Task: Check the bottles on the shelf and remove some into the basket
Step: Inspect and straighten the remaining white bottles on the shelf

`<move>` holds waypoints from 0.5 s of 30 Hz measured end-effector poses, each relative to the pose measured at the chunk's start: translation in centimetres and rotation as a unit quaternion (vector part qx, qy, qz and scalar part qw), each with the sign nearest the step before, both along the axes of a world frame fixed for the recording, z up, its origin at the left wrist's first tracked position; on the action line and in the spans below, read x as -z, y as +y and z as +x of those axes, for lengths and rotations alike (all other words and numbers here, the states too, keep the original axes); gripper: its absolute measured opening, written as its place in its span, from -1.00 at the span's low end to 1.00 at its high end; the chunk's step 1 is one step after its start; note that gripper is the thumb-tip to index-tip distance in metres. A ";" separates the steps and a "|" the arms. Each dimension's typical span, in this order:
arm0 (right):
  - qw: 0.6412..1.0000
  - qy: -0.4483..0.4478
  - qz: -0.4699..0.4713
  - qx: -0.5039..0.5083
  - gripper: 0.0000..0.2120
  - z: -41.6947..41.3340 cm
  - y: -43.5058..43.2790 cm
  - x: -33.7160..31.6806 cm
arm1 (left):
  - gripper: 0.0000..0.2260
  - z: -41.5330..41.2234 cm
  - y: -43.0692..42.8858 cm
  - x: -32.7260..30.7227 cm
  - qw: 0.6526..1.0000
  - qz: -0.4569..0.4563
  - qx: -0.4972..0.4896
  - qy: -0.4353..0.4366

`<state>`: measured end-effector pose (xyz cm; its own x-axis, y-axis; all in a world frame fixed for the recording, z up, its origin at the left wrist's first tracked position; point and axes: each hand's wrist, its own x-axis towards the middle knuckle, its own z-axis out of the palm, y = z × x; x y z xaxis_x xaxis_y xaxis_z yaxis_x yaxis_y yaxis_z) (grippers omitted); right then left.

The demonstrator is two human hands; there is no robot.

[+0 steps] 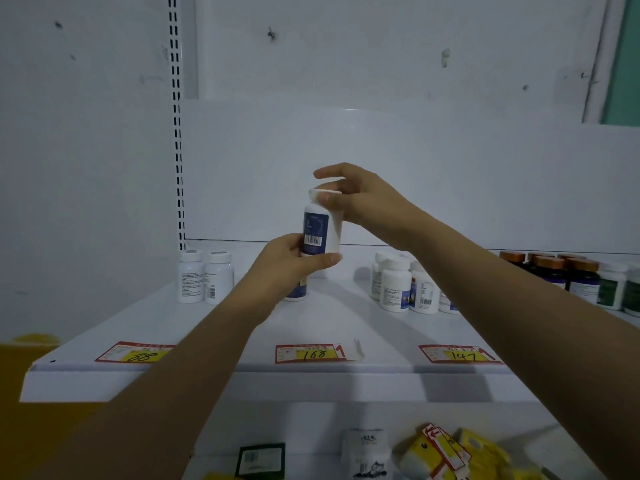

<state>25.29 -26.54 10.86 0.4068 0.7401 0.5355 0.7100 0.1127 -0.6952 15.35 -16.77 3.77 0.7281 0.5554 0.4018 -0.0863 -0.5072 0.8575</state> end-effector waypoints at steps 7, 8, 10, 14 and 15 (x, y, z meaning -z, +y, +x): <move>0.995 -0.019 0.000 0.097 -0.57 -0.3 1.0 0.0 | -0.45 -0.1 -0.4 0.0 0.998 -0.024 -0.025 -0.042; 0.996 -0.015 0.005 0.086 -0.61 -0.2 0.9 -0.1 | -0.45 -0.2 -0.3 0.1 0.999 -0.039 -0.009 -0.035; 0.999 0.004 0.008 0.050 -0.66 0.0 0.5 -0.2 | -0.49 -0.5 0.0 0.2 0.999 -0.046 0.024 -0.013; 1.000 -0.001 -0.030 -0.006 -0.57 -0.3 0.0 -0.1 | -0.55 -0.5 -0.1 0.6 0.999 -0.025 0.015 -0.019; 0.999 -0.007 -0.037 -0.002 -0.54 -0.4 0.0 0.0 | -0.55 -0.4 -0.1 0.7 0.999 -0.032 0.001 -0.033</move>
<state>24.85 -26.56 10.86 0.3966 0.7802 0.4838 0.7188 0.0639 -0.6923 14.93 -16.90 3.12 0.7021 0.5798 0.4134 -0.1448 -0.4522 0.8801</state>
